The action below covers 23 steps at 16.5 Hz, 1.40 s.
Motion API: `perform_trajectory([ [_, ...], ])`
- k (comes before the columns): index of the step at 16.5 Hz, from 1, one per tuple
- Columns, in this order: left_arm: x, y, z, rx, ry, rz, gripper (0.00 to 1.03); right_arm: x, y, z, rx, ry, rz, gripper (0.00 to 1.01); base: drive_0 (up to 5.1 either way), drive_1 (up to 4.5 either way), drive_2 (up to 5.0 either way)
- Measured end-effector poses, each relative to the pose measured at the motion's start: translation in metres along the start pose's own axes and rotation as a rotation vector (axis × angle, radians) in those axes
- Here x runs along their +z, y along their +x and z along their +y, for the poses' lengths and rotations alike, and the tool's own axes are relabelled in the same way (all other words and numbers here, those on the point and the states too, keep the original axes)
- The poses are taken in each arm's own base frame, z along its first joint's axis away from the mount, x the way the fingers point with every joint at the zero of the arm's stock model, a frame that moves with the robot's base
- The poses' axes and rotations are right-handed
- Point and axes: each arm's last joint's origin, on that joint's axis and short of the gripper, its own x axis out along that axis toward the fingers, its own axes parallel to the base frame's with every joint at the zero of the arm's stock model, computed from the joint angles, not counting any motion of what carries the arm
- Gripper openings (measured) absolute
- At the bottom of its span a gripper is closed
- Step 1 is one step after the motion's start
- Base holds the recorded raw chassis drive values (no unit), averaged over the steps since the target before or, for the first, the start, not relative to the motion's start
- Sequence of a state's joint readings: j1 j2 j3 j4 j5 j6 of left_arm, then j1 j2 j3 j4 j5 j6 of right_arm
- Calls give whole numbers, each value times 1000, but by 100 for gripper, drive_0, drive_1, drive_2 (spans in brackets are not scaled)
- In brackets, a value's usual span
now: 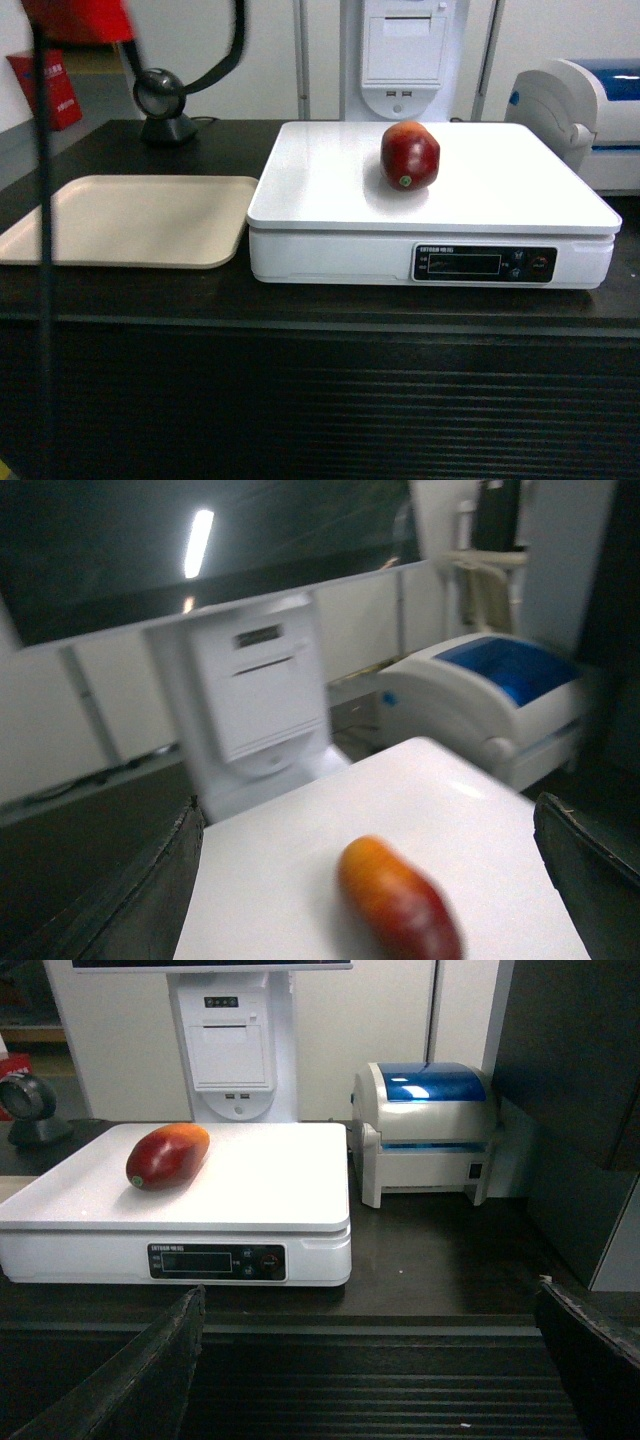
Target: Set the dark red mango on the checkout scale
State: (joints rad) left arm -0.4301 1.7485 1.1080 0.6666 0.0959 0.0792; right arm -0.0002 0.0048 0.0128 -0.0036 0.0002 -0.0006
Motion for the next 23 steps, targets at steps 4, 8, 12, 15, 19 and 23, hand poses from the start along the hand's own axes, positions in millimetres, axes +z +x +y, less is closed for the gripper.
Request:
perform_trajectory([
  [4,-8,-49,48,183,-77,24,98,0,0,0,0,0,0,98,0,0,0],
  [8,-26,-89,62,289,-141,41,98,0,0,0,0,0,0,98,0,0,0],
  [12,-30,-112,70,407,-200,-12,98,0,0,0,0,0,0,98,0,0,0],
  [15,-39,-127,69,508,-163,18,85,0,0,0,0,0,0,98,0,0,0],
  [19,-55,-172,61,529,-95,30,49,0,0,0,0,0,0,98,0,0,0],
  [23,-74,-208,50,523,-93,55,8,0,0,0,0,0,0,98,0,0,0],
])
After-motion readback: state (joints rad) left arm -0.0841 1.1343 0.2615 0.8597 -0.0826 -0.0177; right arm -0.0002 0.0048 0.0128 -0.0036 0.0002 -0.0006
